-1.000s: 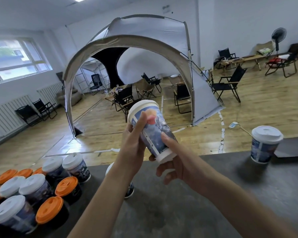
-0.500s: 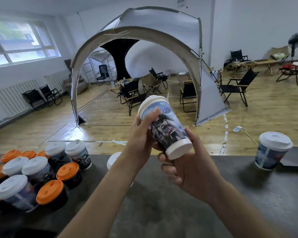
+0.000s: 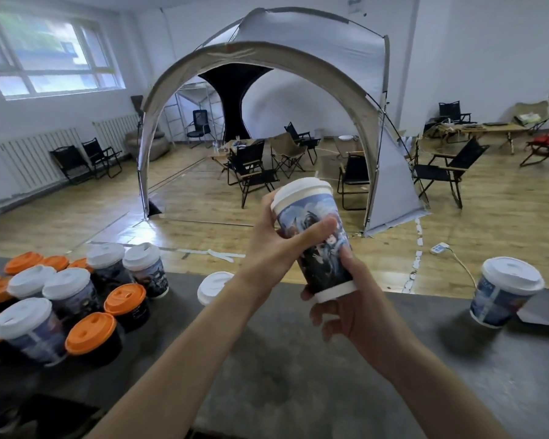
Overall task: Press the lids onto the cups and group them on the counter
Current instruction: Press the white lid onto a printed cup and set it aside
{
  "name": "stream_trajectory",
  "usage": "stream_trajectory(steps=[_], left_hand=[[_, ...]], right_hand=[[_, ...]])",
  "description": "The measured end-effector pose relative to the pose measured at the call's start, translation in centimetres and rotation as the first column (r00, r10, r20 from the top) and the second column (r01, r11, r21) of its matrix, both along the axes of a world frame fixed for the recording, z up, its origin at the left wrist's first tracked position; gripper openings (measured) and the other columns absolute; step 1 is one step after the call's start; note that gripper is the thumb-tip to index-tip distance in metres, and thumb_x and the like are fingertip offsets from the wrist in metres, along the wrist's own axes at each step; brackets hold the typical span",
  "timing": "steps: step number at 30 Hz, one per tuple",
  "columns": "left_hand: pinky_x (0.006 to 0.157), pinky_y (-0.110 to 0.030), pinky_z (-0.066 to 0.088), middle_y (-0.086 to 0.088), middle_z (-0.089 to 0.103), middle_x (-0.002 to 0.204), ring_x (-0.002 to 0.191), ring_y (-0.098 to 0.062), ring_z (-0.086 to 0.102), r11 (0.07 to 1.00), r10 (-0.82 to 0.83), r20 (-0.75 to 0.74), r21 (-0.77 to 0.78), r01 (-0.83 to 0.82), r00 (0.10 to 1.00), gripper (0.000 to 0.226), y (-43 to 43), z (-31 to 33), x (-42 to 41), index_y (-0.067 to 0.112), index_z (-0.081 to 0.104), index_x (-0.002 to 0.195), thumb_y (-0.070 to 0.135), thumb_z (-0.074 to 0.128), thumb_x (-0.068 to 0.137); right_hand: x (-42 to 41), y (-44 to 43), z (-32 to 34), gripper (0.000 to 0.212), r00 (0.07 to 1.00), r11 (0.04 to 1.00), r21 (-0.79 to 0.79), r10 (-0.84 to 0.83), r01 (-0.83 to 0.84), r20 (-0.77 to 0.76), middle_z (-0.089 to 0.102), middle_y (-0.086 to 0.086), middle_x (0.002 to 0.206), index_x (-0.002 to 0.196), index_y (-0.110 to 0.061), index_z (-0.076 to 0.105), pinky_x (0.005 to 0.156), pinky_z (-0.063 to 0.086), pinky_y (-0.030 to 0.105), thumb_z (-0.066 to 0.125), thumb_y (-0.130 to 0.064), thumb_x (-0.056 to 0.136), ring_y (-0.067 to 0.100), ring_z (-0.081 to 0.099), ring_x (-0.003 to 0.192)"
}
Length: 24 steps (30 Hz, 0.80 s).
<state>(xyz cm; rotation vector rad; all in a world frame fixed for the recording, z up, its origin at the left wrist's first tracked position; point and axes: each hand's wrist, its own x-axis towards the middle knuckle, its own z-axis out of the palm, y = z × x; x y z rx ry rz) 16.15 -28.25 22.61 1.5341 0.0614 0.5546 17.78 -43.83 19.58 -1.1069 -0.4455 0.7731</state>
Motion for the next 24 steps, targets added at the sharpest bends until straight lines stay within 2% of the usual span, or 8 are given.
stream_trajectory(steps=[4,6,9,12,15,18,21,24], left_hand=[[0.072,-0.030,0.058,-0.012,0.066,0.128,0.108,-0.029,0.072,0.985,-0.115,-0.054,-0.139,0.107,0.992,0.071,-0.1,-0.2,0.1,0.022,0.051,0.135,0.032,0.086,0.075],[0.075,-0.032,0.059,-0.011,0.067,0.126,0.104,-0.026,0.074,0.989,-0.059,-0.042,-0.137,0.053,0.997,0.066,-0.2,-0.4,0.2,0.025,0.054,0.131,0.029,0.086,0.073],[0.081,-0.034,0.060,-0.008,0.068,0.123,0.102,-0.022,0.074,0.995,0.001,-0.036,-0.101,-0.004,0.999,0.079,-0.4,-0.6,0.3,0.027,0.053,0.131,0.034,0.092,0.063],[0.079,-0.037,0.059,-0.012,0.067,0.127,0.103,-0.028,0.073,0.975,-0.095,-0.061,-0.206,0.080,0.994,0.075,-0.6,-0.4,0.4,0.025,0.048,0.136,0.034,0.087,0.072],[0.077,-0.037,0.059,-0.015,0.067,0.126,0.101,-0.031,0.073,0.976,-0.072,-0.046,-0.209,0.061,0.996,0.069,-0.6,-0.4,0.6,0.023,0.049,0.134,0.027,0.084,0.075],[0.075,-0.034,0.060,-0.014,0.068,0.121,0.097,-0.026,0.074,0.992,-0.002,-0.014,-0.126,0.000,1.000,0.071,-0.6,-0.3,0.9,0.023,0.051,0.131,0.021,0.086,0.070],[0.083,-0.031,0.061,-0.006,0.065,0.124,0.103,-0.017,0.072,0.999,0.038,-0.025,0.010,-0.038,0.999,0.083,-0.3,-0.3,1.1,0.028,0.045,0.141,0.021,0.091,0.072],[0.091,-0.042,0.060,-0.005,0.064,0.131,0.108,-0.022,0.071,0.997,-0.052,-0.090,-0.068,0.046,0.995,0.095,0.0,-0.5,1.3,0.028,0.041,0.146,0.035,0.093,0.066]], right_hand=[[0.0,-0.2,0.4,0.078,0.957,0.987,0.113,0.140,-0.115,-0.253,0.065,0.014,0.078,0.106,-0.006,0.071,0.037,0.039,0.021,0.037,-0.075,0.089,0.019,0.054,0.046],[0.1,-0.3,0.2,0.076,0.979,0.994,0.062,0.095,-0.085,-0.180,0.069,0.016,0.085,0.109,-0.009,0.073,0.039,0.042,0.023,0.037,-0.074,0.091,0.023,0.058,0.051],[-0.1,-0.1,0.1,0.069,0.999,0.999,-0.039,-0.005,0.003,-0.042,0.068,0.016,0.084,0.117,-0.012,0.067,0.043,0.045,0.027,0.045,-0.069,0.087,0.024,0.059,0.055],[-0.4,-0.2,0.5,0.067,0.969,0.992,0.101,0.097,-0.076,-0.226,0.061,0.012,0.073,0.111,-0.009,0.064,0.035,0.039,0.021,0.036,-0.068,0.094,0.017,0.052,0.045],[-0.6,-0.3,0.5,0.070,0.920,0.971,0.210,0.183,-0.114,-0.347,0.056,0.007,0.071,0.110,-0.009,0.062,0.031,0.035,0.019,0.033,-0.071,0.094,0.013,0.047,0.043],[-0.5,0.0,-0.3,0.072,0.951,0.986,0.138,0.128,-0.092,-0.282,0.062,0.010,0.077,0.110,-0.008,0.064,0.036,0.037,0.021,0.039,-0.073,0.092,0.017,0.051,0.048],[-0.3,0.4,-1.1,0.073,0.999,0.999,-0.021,-0.035,0.034,-0.040,0.066,0.015,0.085,0.109,-0.007,0.067,0.043,0.045,0.028,0.061,-0.073,0.079,0.023,0.059,0.056],[-0.3,0.5,-0.9,0.067,0.992,0.998,0.050,0.038,-0.033,-0.119,0.063,0.013,0.077,0.107,-0.007,0.062,0.041,0.042,0.025,0.049,-0.071,0.089,0.019,0.054,0.049]])
